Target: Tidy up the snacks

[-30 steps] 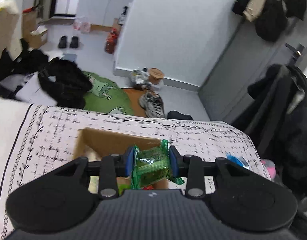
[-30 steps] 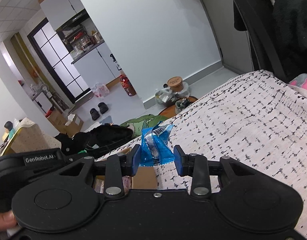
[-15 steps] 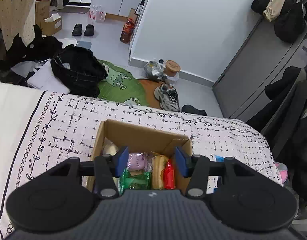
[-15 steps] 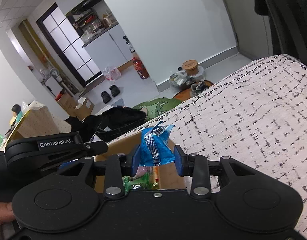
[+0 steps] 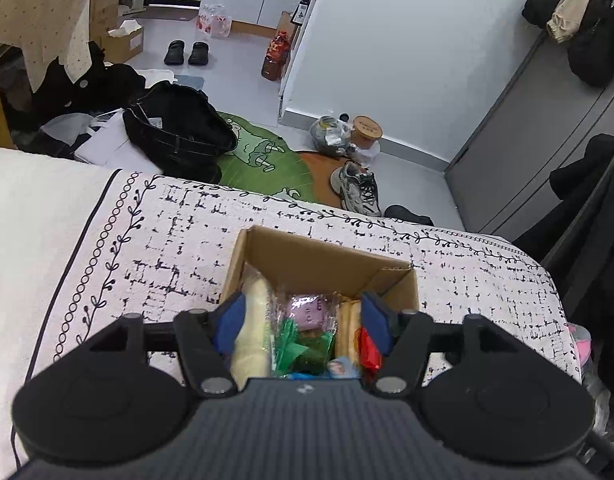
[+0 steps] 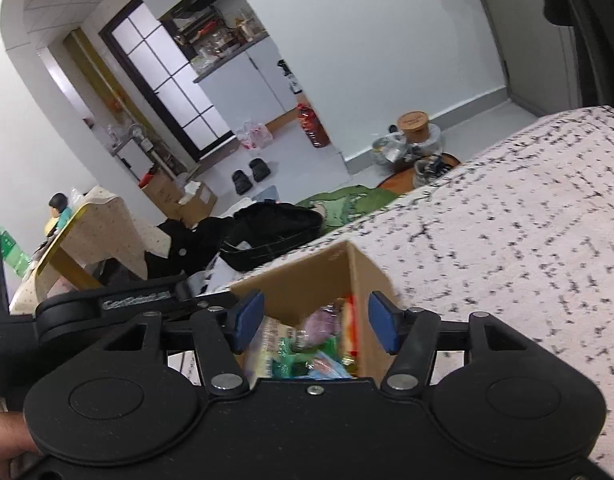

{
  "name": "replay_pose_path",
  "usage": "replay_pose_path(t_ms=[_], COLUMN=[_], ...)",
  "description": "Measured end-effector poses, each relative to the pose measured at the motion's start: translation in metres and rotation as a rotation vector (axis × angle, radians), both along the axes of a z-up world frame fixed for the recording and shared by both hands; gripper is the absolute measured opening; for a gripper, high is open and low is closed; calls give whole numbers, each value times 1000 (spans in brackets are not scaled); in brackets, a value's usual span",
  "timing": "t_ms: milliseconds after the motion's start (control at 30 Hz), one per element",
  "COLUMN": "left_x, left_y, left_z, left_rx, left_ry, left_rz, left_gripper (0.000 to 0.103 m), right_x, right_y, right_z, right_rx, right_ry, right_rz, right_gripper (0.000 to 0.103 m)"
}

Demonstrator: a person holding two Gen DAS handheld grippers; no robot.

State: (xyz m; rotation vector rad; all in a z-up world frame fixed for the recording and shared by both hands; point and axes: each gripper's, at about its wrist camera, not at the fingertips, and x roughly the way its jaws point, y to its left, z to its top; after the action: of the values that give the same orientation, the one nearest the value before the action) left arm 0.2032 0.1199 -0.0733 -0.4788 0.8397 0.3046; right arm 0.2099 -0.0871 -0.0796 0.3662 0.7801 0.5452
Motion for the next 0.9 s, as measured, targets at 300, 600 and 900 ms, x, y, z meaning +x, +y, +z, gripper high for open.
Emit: replay_pose_path(t_ms=[300,600,900], left_x=[-14,-29,-46], left_y=[-15,-29,-37], left_z=[-5,4,28], left_rx=[31,24,35], left_ry=[14,20,-4], left_rz=[-34,-116,-154], left_gripper=[81,88,92], right_x=[-1,-15,-32], right_y=[-41,-77,-112], right_z=[8,22,42], right_rx=[-71,-114,-129], right_ry=[6,-3,-32], right_rz=[-41,-69,-88], right_gripper=[58,58,68])
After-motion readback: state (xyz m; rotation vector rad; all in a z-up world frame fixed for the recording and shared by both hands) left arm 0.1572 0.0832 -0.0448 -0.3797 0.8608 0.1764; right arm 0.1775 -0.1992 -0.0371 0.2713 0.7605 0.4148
